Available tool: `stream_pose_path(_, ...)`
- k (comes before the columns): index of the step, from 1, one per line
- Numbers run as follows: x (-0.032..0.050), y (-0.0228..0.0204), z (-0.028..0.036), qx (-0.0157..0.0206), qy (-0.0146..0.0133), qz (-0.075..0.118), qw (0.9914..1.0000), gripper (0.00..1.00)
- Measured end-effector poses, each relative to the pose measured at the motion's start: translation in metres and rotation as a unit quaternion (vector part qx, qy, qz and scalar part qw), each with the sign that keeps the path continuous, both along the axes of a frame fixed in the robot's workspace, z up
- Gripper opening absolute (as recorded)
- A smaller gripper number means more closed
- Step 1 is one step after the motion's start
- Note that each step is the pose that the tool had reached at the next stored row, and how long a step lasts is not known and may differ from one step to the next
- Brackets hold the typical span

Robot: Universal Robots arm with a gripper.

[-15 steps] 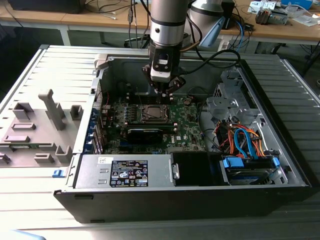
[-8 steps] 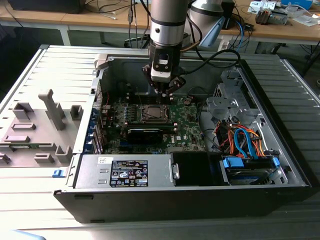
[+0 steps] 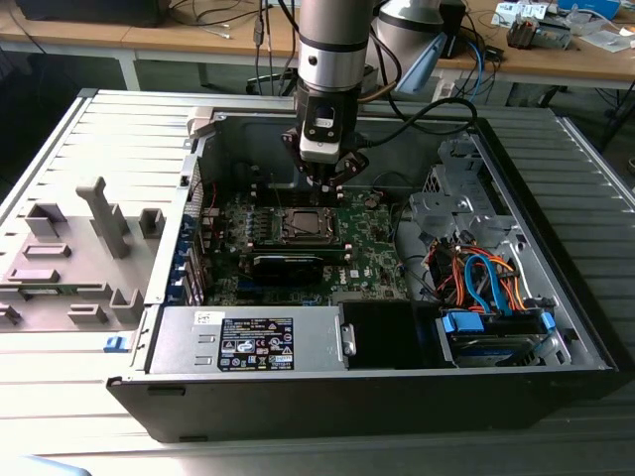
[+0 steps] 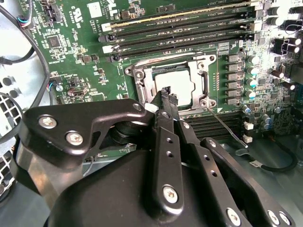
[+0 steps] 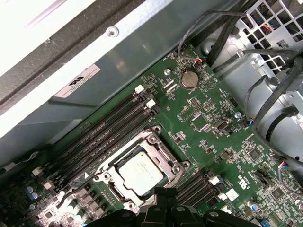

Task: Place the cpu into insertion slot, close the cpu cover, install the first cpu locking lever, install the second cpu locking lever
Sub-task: 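Install the first cpu locking lever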

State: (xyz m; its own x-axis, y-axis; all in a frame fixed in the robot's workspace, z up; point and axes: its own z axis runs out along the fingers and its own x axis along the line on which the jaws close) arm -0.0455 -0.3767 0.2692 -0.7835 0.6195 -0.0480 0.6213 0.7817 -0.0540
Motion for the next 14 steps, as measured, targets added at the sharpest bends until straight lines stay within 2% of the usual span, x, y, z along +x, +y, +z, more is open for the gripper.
stream_pose_path(14, 0.0, 0.0, 0.0, 0.0, 0.0, 0.004, 0.99999, 0.11)
